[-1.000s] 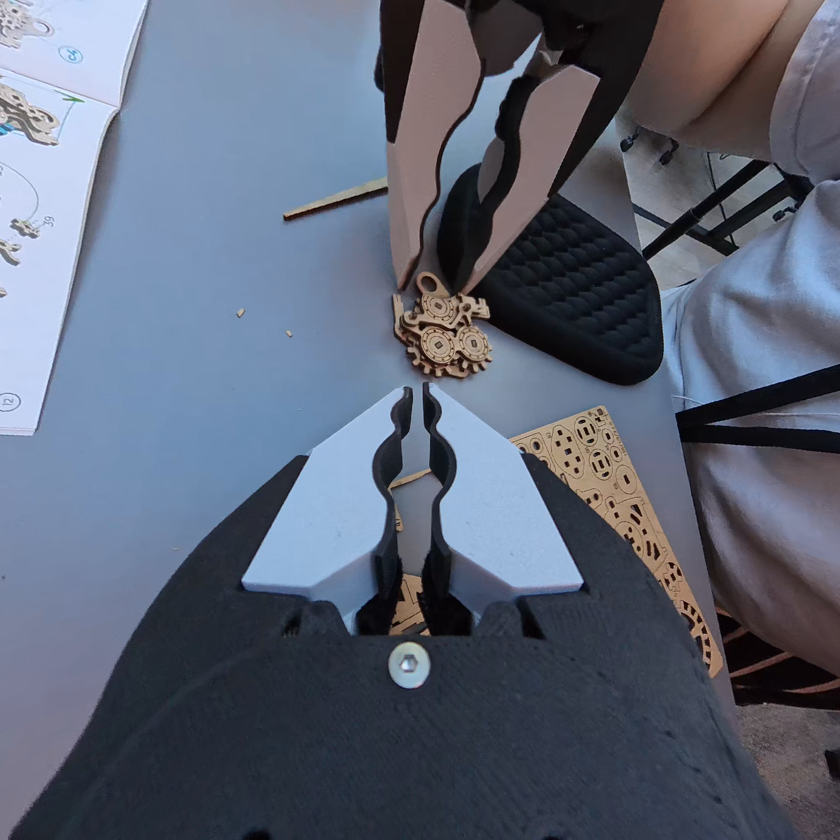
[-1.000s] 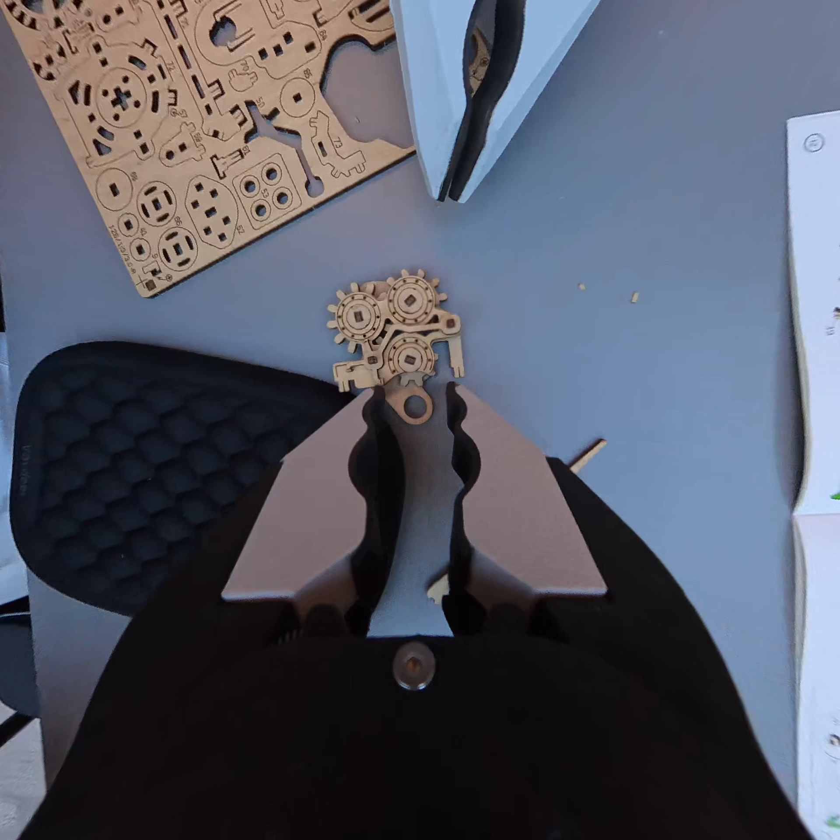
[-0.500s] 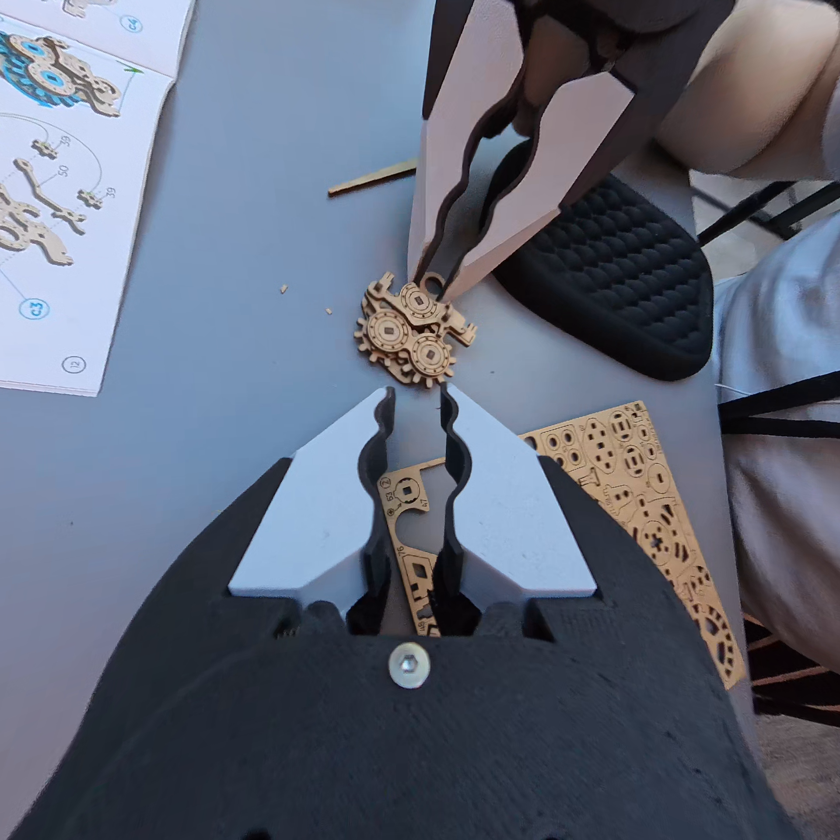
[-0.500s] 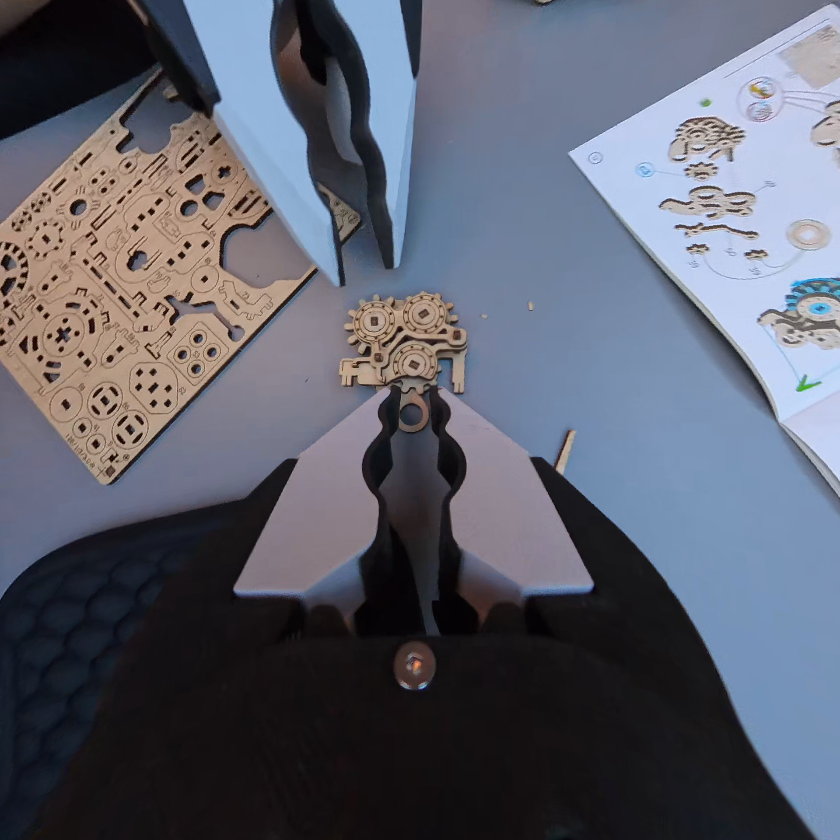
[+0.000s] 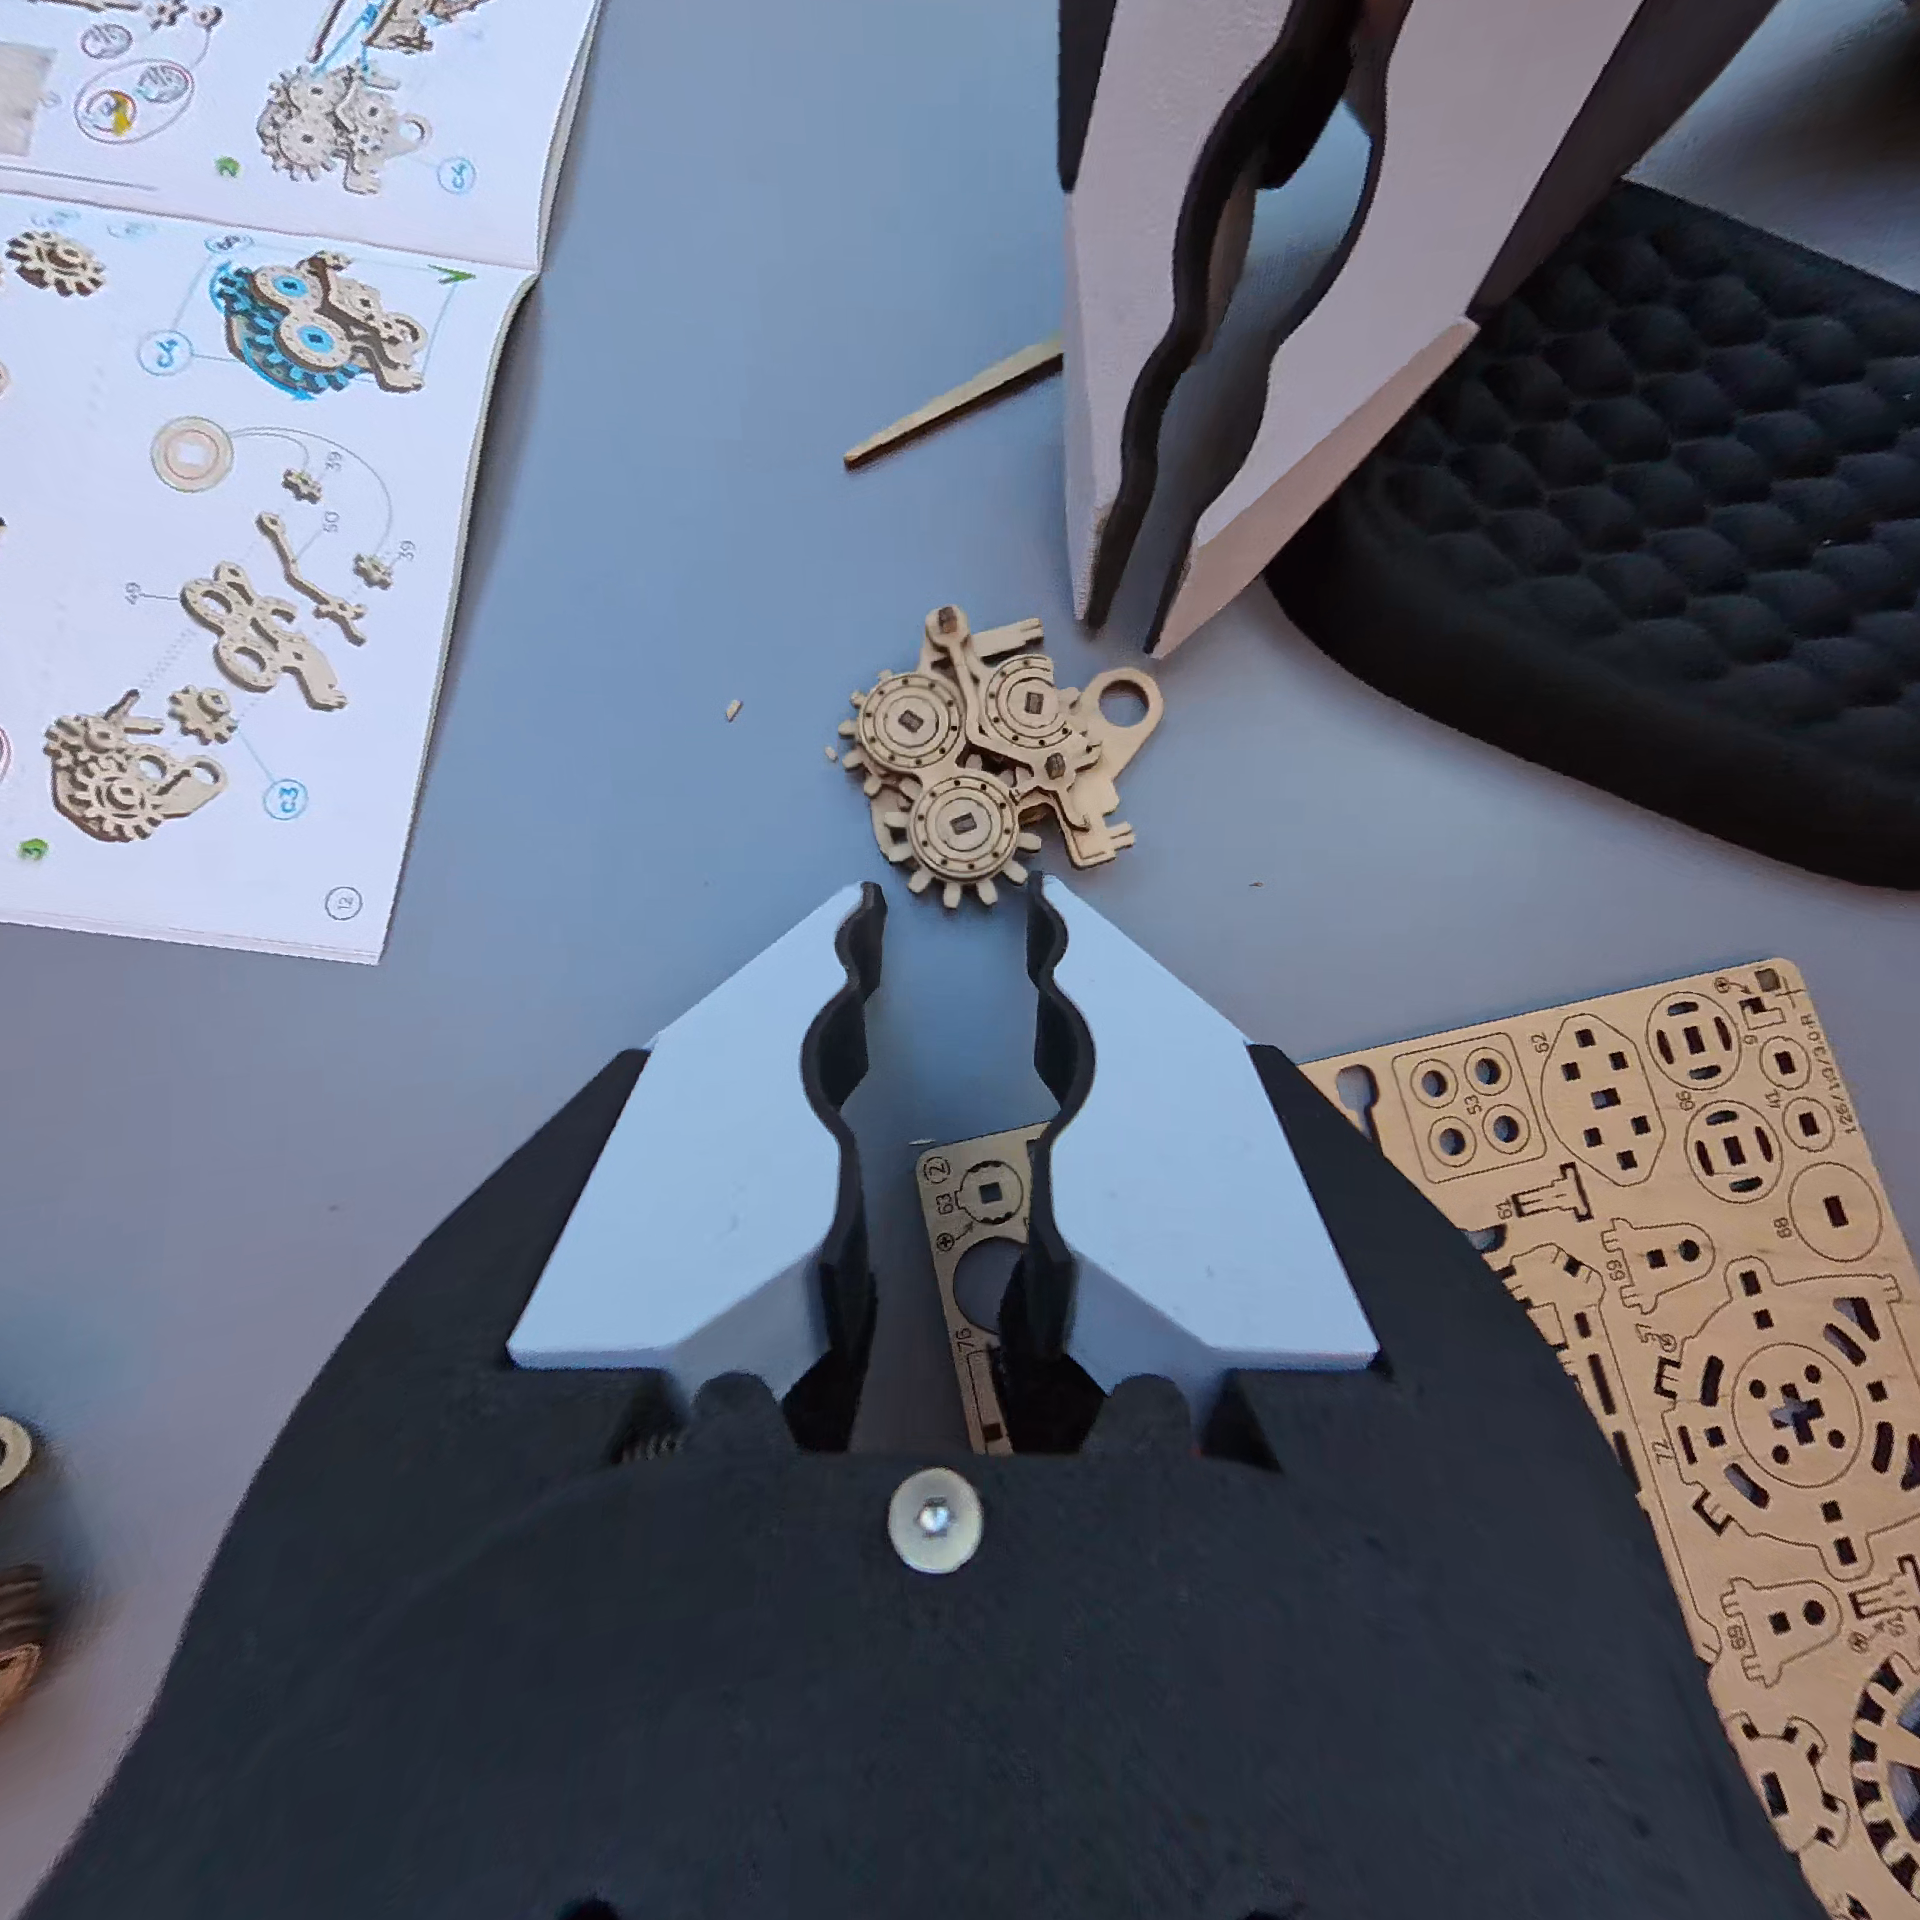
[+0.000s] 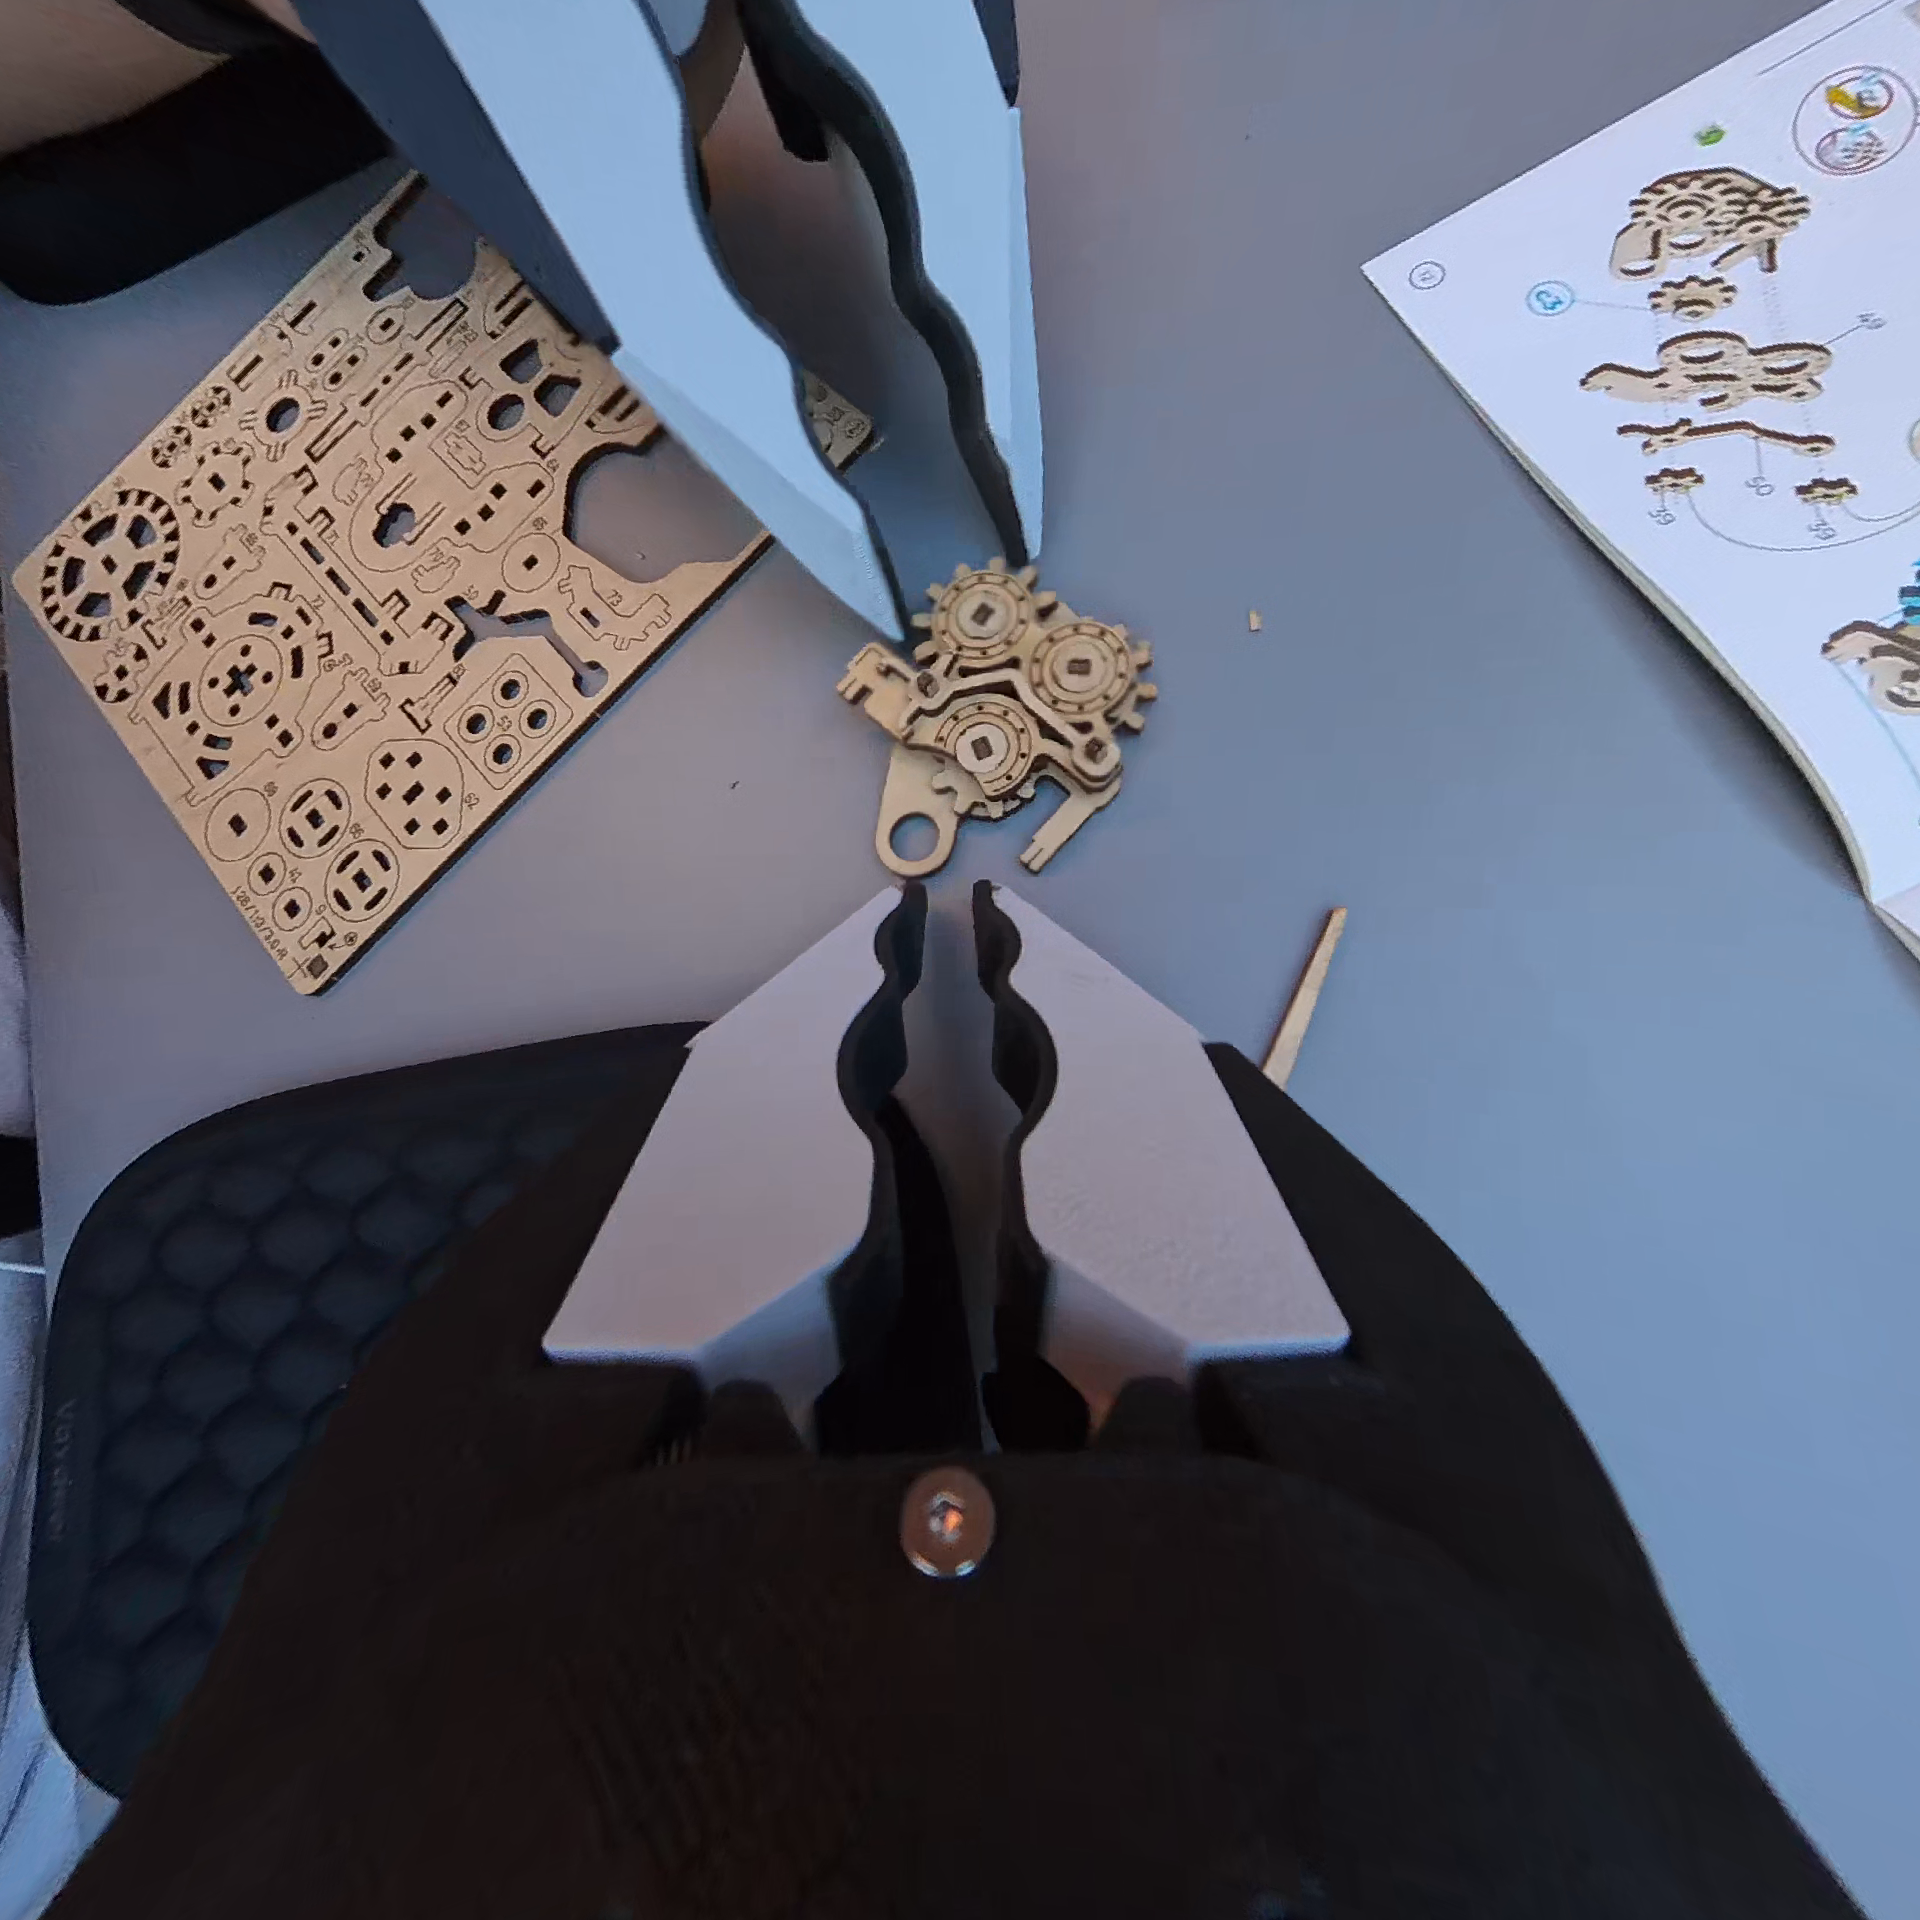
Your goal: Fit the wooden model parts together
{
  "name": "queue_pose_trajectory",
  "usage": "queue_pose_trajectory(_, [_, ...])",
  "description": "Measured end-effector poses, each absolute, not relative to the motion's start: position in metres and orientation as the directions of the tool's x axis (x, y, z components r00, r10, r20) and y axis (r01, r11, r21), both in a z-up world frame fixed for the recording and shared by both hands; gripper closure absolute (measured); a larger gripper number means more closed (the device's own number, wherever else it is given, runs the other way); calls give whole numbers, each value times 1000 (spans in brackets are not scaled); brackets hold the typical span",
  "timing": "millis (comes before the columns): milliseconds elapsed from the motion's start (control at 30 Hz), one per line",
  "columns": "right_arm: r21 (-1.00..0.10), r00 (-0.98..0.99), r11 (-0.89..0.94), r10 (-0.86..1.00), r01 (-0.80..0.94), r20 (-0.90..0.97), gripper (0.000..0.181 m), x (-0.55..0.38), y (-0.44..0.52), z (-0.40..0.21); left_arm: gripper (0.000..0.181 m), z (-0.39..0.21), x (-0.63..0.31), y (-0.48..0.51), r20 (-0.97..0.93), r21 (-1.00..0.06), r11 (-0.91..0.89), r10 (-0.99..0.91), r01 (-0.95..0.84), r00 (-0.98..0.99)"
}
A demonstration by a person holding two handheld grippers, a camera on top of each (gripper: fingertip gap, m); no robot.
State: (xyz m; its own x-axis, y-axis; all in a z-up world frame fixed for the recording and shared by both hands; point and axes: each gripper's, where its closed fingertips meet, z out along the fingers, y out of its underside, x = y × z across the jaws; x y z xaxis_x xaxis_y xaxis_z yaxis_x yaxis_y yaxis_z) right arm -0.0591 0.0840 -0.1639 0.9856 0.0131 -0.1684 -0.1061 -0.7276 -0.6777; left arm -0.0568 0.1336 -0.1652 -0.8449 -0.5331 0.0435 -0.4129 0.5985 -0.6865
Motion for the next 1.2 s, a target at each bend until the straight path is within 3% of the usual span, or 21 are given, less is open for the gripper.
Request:
queue_pose_trajectory(367, [-754, 985, -654, 89, -57, -151, 170, -64, 89, -154, 168, -164, -52, 141, 158, -708, 518, -547, -480, -822])
queue_pose_trajectory(900, [-729, 984, -678, 48, -93, -170, 169, -53, 85, -156, 166, -155, -44, 149, 147, -730, 485, -577, -482, -803])
queue_pose_trajectory(1100, [-433, 989, -894, -58, -111, -134, 166, -71, 68, -142, 166, -131, -38, 159, 196, -774, 390, -603, -499, -774])
queue_pose_trajectory(1200, [-118, 1000, -993, 15, 14, -7, 167, -93, 56, -135, 166, -105, -37, 170, 175, -805, 356, -624, -476, -762])
